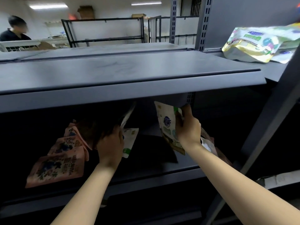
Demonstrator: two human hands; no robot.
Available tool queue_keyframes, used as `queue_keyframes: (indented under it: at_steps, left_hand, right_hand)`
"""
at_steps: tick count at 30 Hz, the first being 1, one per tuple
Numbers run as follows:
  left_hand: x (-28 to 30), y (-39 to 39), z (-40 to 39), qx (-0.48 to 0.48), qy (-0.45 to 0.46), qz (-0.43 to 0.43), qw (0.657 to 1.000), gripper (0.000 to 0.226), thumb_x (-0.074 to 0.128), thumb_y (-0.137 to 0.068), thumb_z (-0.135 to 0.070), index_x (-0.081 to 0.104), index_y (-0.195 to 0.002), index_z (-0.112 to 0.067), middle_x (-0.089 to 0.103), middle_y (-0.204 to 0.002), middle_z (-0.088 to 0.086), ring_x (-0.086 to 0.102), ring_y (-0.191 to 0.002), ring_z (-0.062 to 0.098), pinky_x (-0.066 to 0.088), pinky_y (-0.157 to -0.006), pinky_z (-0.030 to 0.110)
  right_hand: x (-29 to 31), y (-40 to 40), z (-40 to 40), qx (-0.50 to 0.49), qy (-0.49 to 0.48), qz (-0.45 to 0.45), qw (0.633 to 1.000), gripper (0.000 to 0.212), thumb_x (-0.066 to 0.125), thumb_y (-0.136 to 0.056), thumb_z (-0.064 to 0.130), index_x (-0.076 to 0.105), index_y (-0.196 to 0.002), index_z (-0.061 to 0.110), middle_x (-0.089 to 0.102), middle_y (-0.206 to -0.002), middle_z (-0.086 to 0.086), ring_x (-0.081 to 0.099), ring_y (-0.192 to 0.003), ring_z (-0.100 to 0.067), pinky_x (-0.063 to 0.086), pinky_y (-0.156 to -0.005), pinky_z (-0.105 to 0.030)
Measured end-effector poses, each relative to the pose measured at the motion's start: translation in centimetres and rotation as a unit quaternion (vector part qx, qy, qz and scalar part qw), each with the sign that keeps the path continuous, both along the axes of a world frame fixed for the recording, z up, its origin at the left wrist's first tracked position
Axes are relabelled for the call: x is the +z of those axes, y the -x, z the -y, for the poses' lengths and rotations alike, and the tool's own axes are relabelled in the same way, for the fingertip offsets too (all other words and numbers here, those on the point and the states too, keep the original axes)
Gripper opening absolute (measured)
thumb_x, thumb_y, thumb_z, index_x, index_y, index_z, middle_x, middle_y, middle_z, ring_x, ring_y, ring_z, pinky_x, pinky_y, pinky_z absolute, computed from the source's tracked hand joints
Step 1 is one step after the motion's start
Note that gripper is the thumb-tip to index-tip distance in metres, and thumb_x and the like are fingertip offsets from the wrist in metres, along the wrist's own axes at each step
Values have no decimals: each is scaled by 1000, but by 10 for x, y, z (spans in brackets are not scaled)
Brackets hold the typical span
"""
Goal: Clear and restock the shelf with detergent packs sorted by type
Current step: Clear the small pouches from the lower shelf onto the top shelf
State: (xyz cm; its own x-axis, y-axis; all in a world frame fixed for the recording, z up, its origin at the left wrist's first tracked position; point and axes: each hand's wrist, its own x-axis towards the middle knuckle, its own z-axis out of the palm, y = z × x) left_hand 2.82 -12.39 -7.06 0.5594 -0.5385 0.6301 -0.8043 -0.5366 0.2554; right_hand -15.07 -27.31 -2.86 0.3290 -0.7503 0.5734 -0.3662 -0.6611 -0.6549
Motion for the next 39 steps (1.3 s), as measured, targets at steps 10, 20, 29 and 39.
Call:
queue_keyframes:
  at_steps: [10, 20, 29, 39]
  left_hand:
    - [-31, 49, -9, -30, 99, -128, 986, 52, 52, -96, -37, 34, -51, -17, 36, -38, -2, 36, -30, 15, 16, -37, 19]
    - [-21, 76, -13, -88, -65, -79, 991, 65, 24, -92, -61, 68, -96, -13, 68, -72, 3, 65, -64, 25, 43, -49, 26]
    - [-27, 77, 20, -135, -341, -101, 925, 77, 44, -74, -64, 20, -145, -46, 7, -158, -10, -10, -145, 21, 8, -118, 43]
    - [-36, 64, 31, -112, -277, -52, 953, 59, 49, -93, -39, 26, -147, -34, 19, -156, -1, 19, -142, 23, 28, -111, 37]
  right_hand:
    - [-53, 39, -11, 61, -227, 19, 972, 19, 60, -91, 18, 64, -108, 11, 70, -90, 1, 65, -86, -16, 56, -76, -37]
    - [-54, 56, -8, 32, -247, -46, 967, 25, 41, -97, 12, 59, -80, 14, 61, -71, -3, 54, -64, -19, 37, -52, -29]
    - [-46, 79, 0, -68, -150, -53, 985, 27, 39, -98, 17, 61, -113, 22, 69, -88, -1, 64, -76, -22, 49, -63, -32]
    - [-32, 85, 0, -67, -84, -77, 991, 30, 36, -100, 18, 56, -120, 25, 68, -95, 3, 63, -79, -18, 40, -56, -24]
